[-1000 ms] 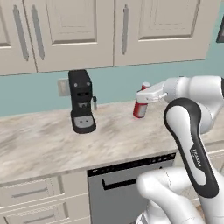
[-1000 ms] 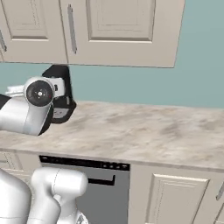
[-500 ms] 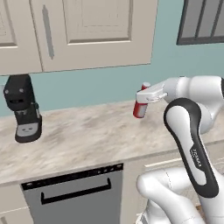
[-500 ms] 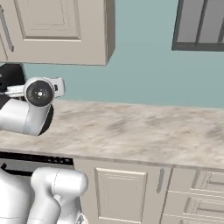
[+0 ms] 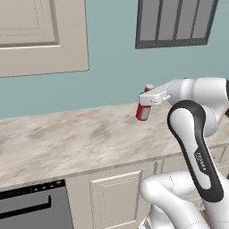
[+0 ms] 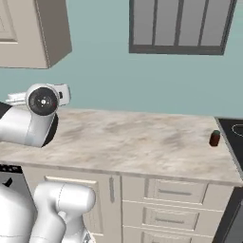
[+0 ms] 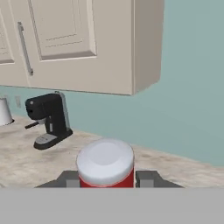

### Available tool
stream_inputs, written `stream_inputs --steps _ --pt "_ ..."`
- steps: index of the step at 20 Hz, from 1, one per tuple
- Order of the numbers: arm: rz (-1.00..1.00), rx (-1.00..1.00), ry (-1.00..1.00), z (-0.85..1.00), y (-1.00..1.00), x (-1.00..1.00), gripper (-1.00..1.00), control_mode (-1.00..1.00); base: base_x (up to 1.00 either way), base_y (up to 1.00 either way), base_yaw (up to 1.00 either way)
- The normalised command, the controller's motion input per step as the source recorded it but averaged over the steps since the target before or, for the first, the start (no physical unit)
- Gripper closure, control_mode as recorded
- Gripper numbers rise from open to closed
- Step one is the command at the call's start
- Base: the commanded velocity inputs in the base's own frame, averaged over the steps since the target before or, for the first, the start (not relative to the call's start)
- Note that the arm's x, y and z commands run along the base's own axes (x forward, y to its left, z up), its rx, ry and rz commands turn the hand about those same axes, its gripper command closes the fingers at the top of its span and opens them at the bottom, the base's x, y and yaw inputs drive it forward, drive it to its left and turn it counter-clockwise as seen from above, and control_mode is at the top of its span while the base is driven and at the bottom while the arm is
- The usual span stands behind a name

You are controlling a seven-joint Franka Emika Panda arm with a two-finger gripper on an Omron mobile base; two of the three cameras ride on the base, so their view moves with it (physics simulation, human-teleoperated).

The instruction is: Collect the paprika, ketchup, and shaker from the cabinet and place them next to the stove.

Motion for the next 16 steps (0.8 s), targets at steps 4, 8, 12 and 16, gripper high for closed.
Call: stream_inputs --steps 4,8,12,16 --pt "0.0 0.0 0.0 0.0 0.0 0.0 1.0 1.0 0.03 -1.0 0.0" --pt "0.0 0.0 0.0 0.0 0.0 0.0 1.0 1.0 0.1 -1.0 0.0" --pt "0.0 0.0 0.0 0.0 0.0 0.0 1.0 1.0 0.21 -1.0 0.0" --pt "0.0 0.0 0.0 0.0 0.0 0.0 1.0 1.0 0.41 -0.88 0.0"
